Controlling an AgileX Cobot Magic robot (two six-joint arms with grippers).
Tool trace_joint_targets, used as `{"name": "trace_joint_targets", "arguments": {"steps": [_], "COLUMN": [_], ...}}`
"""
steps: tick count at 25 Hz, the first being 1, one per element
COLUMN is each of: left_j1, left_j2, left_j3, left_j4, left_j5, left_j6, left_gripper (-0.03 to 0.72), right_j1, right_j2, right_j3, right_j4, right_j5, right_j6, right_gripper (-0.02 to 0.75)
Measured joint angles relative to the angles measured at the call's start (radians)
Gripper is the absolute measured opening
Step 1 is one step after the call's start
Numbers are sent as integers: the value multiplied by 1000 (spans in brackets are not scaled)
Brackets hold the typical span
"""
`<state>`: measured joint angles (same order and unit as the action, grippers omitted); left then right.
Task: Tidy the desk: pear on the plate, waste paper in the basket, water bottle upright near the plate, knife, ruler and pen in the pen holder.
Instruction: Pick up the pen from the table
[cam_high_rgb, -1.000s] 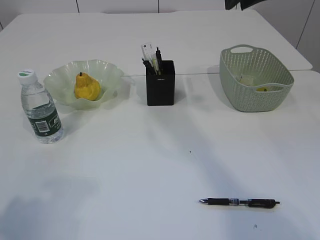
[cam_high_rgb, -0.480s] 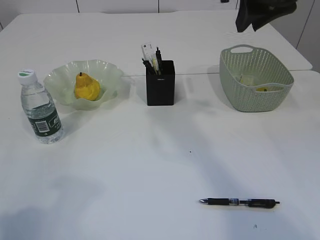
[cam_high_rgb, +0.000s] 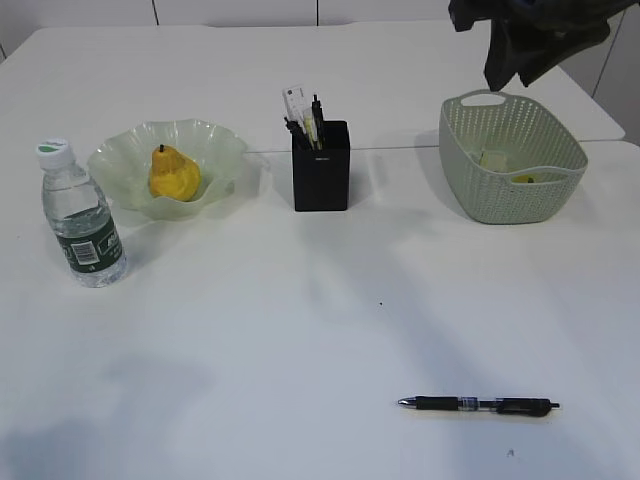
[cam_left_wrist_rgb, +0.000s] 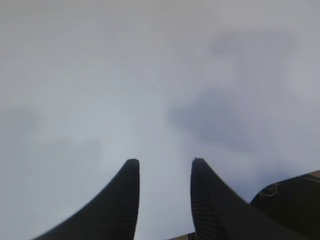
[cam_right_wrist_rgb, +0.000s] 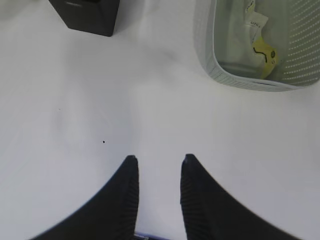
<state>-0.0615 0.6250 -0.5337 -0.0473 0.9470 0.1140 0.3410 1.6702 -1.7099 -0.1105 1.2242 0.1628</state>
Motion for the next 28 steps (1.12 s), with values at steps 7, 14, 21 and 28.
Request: {"name": "trace_joint_targets", "arguments": {"steps": [7,14,21,28], "left_j1": [0,0,0,0], "left_j2": [0,45,149,223], "left_j3": [0,-15,-119,-226], "left_j4": [-6,-15,-13,-9], "left_j5": [23,45,79,83], "left_j6": [25,104,120,169], "left_gripper": [281,396,403,403], "right_j1": [0,0,0,0], "right_j2": [0,0,-2,-99], "right_j3": [0,0,0,18], "right_j4": [16,87,94,87], "right_j5": [18,23,23,24], "right_j6": [-14,-86,-98,-98], "right_gripper": [248,247,247,246]}}
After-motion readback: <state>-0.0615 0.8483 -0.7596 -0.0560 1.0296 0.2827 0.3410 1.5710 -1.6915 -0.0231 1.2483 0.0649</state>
